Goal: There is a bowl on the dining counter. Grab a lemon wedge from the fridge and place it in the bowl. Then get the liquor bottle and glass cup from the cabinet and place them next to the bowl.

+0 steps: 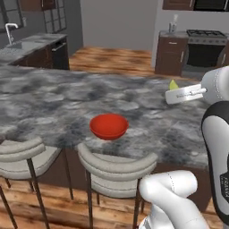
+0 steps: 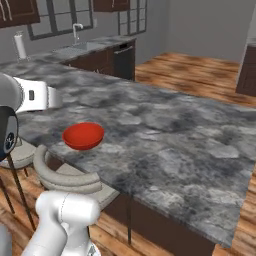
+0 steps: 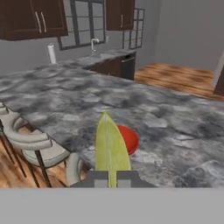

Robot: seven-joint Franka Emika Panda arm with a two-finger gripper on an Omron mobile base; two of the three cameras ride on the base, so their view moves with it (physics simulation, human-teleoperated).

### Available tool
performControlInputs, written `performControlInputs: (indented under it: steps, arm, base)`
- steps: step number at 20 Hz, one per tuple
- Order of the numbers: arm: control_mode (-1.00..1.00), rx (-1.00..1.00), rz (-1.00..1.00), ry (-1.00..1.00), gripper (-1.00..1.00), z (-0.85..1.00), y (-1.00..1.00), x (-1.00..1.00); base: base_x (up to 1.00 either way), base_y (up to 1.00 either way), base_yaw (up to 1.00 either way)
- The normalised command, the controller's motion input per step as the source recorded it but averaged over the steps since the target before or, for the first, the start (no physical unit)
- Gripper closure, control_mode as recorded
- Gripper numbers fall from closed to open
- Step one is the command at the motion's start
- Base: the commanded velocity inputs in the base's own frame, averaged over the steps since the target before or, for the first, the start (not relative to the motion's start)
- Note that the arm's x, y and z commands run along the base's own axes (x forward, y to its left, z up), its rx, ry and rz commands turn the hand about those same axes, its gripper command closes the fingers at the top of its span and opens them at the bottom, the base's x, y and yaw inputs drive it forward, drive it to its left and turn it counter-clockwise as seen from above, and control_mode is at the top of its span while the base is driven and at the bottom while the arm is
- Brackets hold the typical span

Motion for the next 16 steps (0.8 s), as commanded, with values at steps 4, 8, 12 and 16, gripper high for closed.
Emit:
performControlInputs:
  steps: [4,8,12,16]
  arm:
    - [1.0,0.0,0.0,0.0,1.0,0.0,0.0,0.0]
    - [1.0,0.0,0.0,0.0,1.0,0.0,0.0,0.0]
    - [1.0,0.0,0.0,0.0,1.0,0.0,0.0,0.0]
    - [-1.0,-0.13,-0.27,0.33,1.0,-0.1,0.79,0.55]
  base:
    - [0.28,0.83,-0.44]
    - [0.38,0.83,-0.43]
    - [0.51,0.68,-0.38]
    - [0.0,0.0,0.0]
